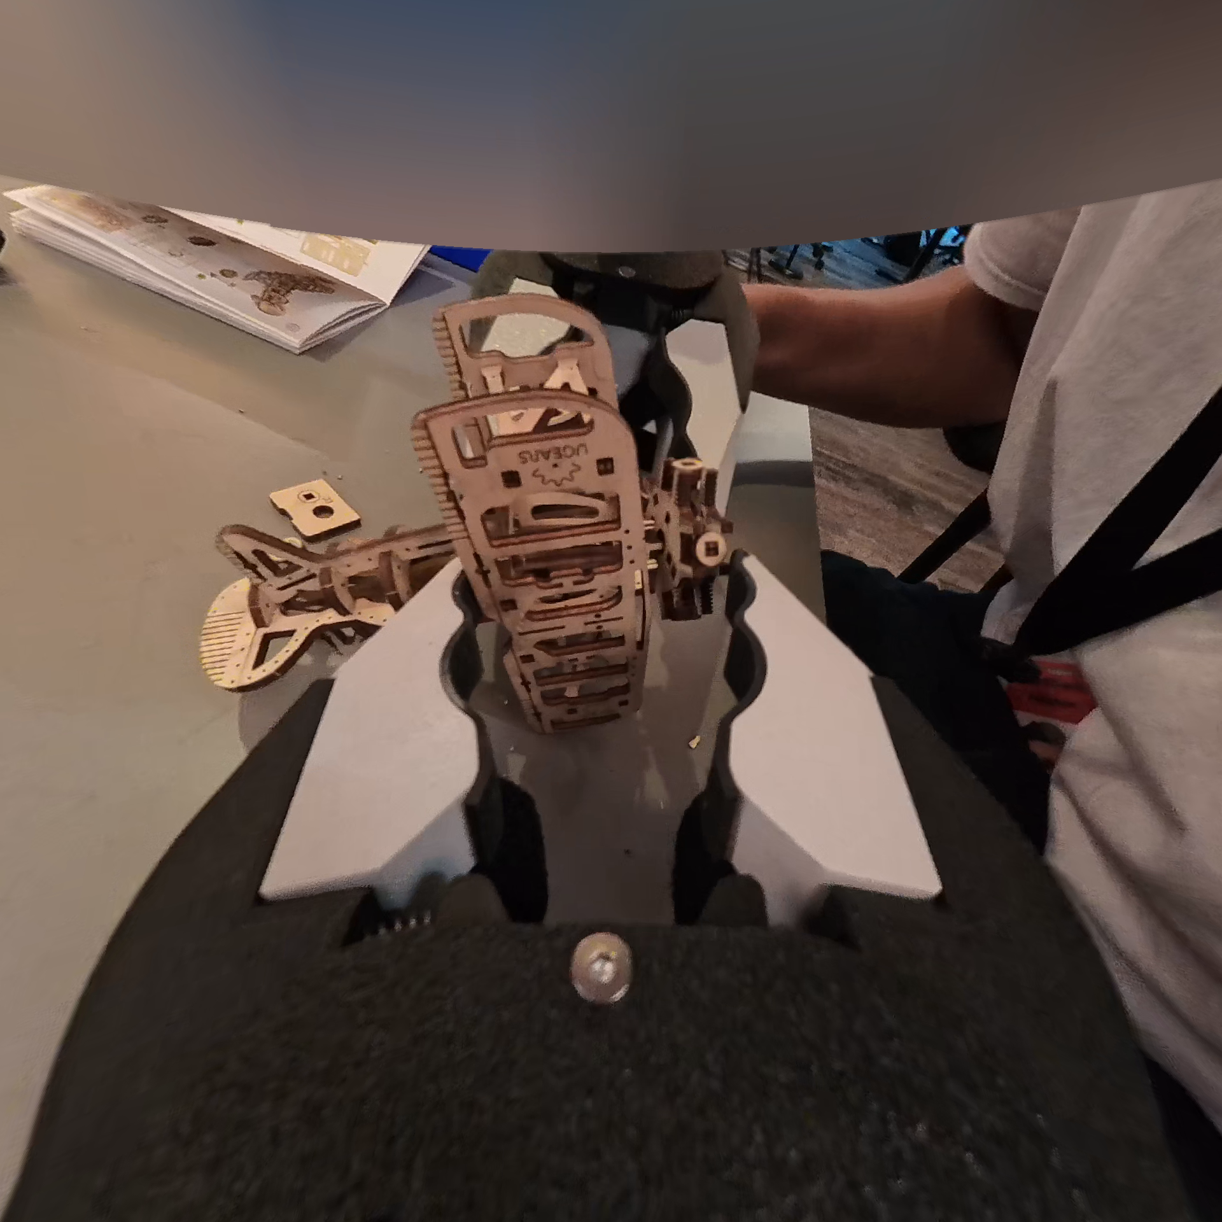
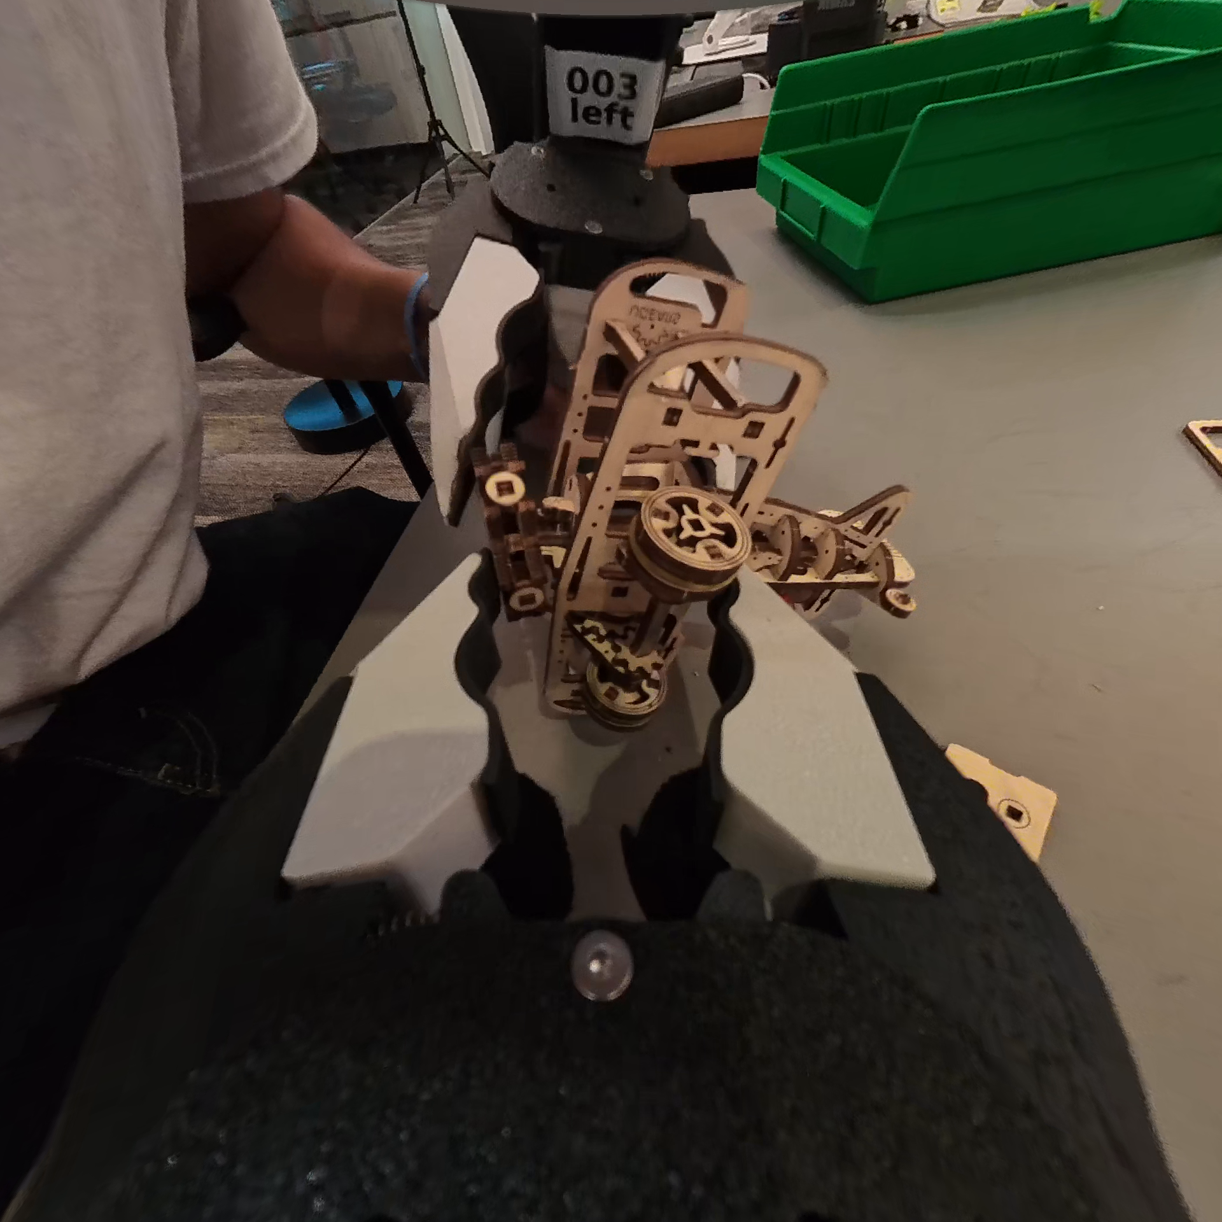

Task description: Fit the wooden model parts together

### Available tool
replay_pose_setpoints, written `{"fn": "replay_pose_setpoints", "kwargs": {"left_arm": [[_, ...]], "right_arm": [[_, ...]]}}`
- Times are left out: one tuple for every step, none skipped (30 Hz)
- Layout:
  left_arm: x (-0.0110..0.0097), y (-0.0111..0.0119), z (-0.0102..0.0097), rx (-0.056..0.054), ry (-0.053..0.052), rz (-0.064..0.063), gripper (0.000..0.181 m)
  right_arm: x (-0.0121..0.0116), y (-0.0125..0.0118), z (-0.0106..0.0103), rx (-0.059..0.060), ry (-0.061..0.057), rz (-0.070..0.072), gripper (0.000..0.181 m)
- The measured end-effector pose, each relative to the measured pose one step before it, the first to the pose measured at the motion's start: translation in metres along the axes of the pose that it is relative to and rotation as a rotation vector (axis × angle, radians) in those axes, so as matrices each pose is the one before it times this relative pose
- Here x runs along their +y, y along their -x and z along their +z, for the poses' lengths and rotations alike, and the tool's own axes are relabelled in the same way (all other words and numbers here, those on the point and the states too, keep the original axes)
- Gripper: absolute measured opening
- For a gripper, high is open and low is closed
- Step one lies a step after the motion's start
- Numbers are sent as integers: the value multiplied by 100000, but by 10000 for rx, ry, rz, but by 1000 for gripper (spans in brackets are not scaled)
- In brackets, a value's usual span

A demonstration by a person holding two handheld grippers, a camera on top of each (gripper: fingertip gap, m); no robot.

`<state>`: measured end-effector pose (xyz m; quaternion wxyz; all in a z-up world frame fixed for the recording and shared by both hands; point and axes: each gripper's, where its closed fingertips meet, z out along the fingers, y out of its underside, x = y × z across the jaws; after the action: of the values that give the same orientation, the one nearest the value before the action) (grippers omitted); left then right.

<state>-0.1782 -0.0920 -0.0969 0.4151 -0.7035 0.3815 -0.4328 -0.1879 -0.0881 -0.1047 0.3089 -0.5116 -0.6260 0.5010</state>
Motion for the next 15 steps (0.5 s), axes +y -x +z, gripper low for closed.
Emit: {"fn": "replay_pose_setpoints", "kwargs": {"left_arm": [[2,111,39,-121,-16,-135,73],[9,98,48,-178,19,-16,74],[56,73,56,-192,48,45,75],[84,-18,52,-136,72,87,76],[67,22,4,-148,65,133,75],[53,-40,-49,-49,50,124,73],[21,-15,-81,36,25,26,68],[20,13,-74,57,13,17,66],[-5,32,-30,32,-15,-1,65],[3,23,-14,20,-33,-22,65],[-20,20,-9,-13,-46,-11,65],[8,18,-17,-53,-24,25,64],[-7,-9,3,-46,-45,27,63],[-5,-32,10,-5,-53,-27,63],[-3,-11,-24,30,-19,-69,62]], "right_arm": [[-30,-63,40,45,39,104,63],[-33,-36,29,43,51,14,63],[-17,-21,45,32,34,16,63],[-4,36,10,3,27,-51,63],[-9,52,-3,-6,16,-85,63],[-29,116,3,-31,-21,-96,63],[-71,109,4,-47,-75,-19,64],[-19,29,40,-1,-52,11,64],[-20,-23,33,14,-34,1,64],[-19,-23,7,1,-2,17,64],[-8,10,14,-10,5,-14,65],[-36,49,25,-33,-24,9,66],[-33,51,-4,-45,-7,38,67],[-4,34,-5,-3,28,2,67],[3,22,26,39,37,-4,69]]}}
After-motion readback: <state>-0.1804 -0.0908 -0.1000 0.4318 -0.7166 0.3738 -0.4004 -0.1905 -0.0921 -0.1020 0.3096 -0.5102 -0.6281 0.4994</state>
